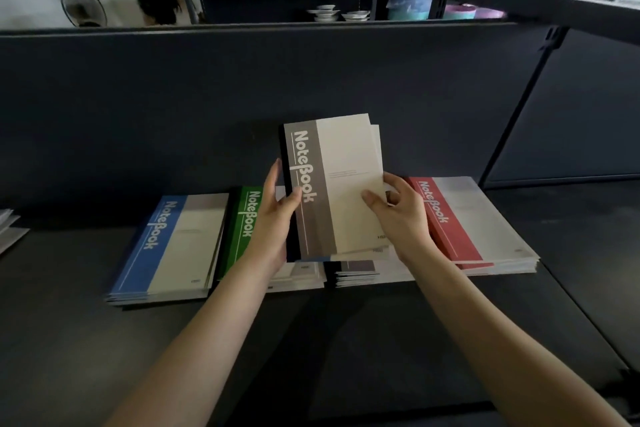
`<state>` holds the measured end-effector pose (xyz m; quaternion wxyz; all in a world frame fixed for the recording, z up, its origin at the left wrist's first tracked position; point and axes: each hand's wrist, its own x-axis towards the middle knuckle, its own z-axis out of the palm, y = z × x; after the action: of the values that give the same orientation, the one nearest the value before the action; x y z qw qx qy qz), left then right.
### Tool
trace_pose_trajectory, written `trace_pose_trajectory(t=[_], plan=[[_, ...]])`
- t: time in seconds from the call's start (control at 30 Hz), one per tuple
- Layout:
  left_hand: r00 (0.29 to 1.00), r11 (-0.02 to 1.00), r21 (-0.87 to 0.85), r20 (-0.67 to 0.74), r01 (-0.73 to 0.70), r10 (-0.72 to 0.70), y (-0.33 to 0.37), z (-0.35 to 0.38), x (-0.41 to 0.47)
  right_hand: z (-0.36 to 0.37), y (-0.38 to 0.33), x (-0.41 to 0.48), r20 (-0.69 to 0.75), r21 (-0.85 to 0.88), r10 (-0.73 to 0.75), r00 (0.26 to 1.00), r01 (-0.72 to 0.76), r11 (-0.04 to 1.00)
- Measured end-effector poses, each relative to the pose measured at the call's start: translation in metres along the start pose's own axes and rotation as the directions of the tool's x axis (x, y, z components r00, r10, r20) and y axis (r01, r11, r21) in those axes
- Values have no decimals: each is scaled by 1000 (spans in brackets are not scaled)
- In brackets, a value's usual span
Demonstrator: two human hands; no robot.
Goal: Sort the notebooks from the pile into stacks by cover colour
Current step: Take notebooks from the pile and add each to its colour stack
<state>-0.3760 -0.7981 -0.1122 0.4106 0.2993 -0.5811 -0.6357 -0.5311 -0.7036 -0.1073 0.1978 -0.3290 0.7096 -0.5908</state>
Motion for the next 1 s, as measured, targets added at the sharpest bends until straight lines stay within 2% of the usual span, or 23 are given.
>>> trace_pose_trajectory(t=[0.17, 0.37, 0.53, 0.7, 0.83, 1.0], plan=[[997, 994, -94, -38, 57, -61, 0, -26, -7, 23, -5, -8, -1, 16, -18, 1000, 18, 1000], [999, 1000, -13, -38, -24, 24, 9, -57, -11, 49, -12, -13, 18, -42, -41, 999, 42, 998], [997, 1000, -24, -70, -18, 16, 18, -69, -14, 60, -16, -16, -7, -46, -52, 999, 52, 998], [994, 999, 12, -100, -51, 52, 22, -82, -11, 50, -23, -14, -114, -26, -33, 993, 30, 999], [990, 998, 41, -125, -57, 61, 27, -94, -9, 24, -23, -3, -195, -100, -24, 981, 4, 995], [988, 998, 62, -153, -18, 27, 23, -103, -10, -8, -2, 5, -214, -290, 22, 977, -85, 953]])
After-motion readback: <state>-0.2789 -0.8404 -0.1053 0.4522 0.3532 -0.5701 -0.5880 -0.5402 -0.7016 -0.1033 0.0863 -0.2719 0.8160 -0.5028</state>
